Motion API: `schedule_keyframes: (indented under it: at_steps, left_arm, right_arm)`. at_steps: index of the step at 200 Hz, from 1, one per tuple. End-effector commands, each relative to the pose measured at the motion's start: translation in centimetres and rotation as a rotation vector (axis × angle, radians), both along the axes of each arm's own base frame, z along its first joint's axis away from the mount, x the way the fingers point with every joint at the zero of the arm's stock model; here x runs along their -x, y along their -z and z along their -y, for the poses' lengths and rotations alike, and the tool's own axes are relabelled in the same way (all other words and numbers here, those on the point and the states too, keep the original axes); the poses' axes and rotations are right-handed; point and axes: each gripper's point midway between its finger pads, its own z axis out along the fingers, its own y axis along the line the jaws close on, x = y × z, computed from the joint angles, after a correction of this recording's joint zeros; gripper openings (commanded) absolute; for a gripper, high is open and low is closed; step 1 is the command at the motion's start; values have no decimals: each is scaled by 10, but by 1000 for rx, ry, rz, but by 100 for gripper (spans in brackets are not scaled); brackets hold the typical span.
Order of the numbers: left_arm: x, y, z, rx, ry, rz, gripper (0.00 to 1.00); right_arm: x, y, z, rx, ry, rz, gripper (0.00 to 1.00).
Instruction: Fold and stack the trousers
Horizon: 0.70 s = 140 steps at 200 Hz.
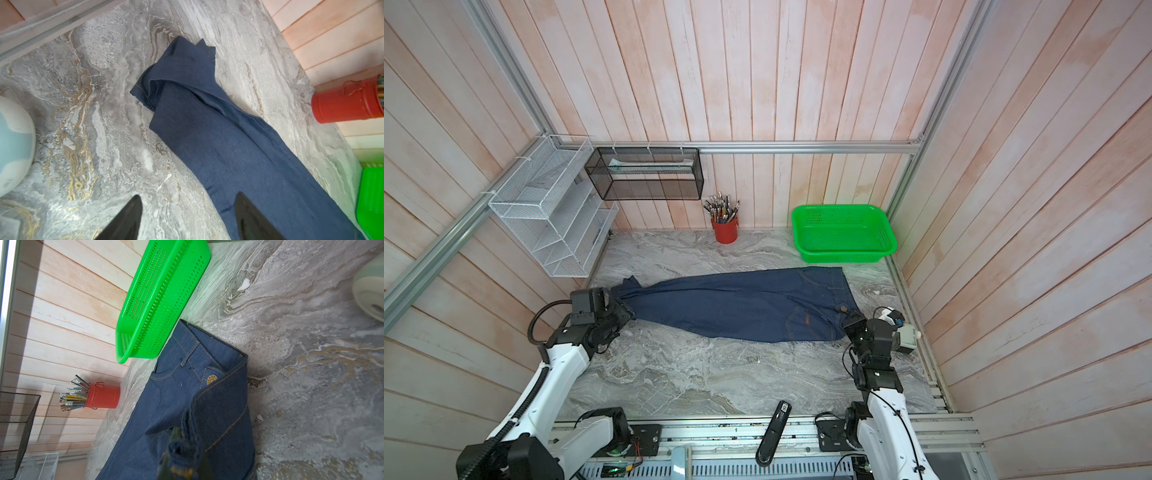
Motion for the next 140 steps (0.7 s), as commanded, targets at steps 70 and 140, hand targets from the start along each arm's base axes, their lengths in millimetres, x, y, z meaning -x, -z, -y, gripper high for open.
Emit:
schedule_keyframes:
  at_steps: [70, 140]
  left_arm:
    - [-17, 19, -9, 207, -182, 212, 55]
    - [-47, 6, -28, 198, -164, 312, 0]
  right_arm:
    - [-5, -10, -5, -9, -23, 32, 0]
    - [-5, -10, -4, -5, -19, 27, 0]
